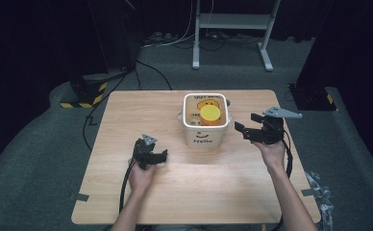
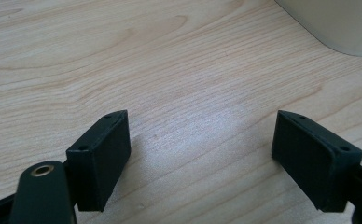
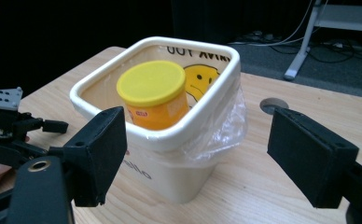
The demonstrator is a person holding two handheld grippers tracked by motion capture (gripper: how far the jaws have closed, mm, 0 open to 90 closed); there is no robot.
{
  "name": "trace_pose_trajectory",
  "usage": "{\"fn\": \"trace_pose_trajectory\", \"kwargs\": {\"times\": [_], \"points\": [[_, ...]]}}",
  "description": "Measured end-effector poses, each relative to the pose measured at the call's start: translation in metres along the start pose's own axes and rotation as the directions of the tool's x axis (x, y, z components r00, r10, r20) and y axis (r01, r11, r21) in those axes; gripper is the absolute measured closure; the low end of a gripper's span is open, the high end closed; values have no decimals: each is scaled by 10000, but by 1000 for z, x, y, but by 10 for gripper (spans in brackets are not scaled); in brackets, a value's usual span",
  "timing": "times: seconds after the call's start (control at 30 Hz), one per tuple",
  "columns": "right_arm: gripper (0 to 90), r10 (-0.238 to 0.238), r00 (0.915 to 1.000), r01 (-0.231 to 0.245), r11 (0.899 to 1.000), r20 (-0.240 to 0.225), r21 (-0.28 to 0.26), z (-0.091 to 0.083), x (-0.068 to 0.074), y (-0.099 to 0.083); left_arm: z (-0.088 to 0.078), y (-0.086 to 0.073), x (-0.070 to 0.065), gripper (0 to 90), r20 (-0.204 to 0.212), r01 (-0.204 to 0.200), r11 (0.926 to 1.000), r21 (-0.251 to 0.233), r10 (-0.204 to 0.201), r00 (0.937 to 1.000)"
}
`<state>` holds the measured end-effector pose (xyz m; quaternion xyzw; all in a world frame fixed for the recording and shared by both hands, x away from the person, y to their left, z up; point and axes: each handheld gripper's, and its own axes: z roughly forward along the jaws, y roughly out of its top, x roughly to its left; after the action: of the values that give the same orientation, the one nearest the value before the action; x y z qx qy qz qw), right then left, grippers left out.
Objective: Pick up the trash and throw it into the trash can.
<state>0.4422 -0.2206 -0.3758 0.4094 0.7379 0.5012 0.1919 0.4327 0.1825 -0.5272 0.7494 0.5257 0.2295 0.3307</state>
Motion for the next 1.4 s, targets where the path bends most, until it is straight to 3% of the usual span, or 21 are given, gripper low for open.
{"fn": "trace_pose_trajectory", "kwargs": {"times": [0.57, 0.97, 1.4], "points": [[221, 412, 9978, -414, 9991, 512, 44, -10, -10, -35, 0, 0, 0, 196, 0, 1, 10000, 0, -1, 10000], [246, 665, 9943, -698, 9969, 829, 370, -4, -16, -66, 0, 0, 0, 196, -5, 0, 10000, 1, 0, 10000], [263, 606, 9914, -711, 9935, 1157, 885, 8, -18, -89, 0, 0, 0, 196, 5, -24, 10000, 0, 24, 10000]]}}
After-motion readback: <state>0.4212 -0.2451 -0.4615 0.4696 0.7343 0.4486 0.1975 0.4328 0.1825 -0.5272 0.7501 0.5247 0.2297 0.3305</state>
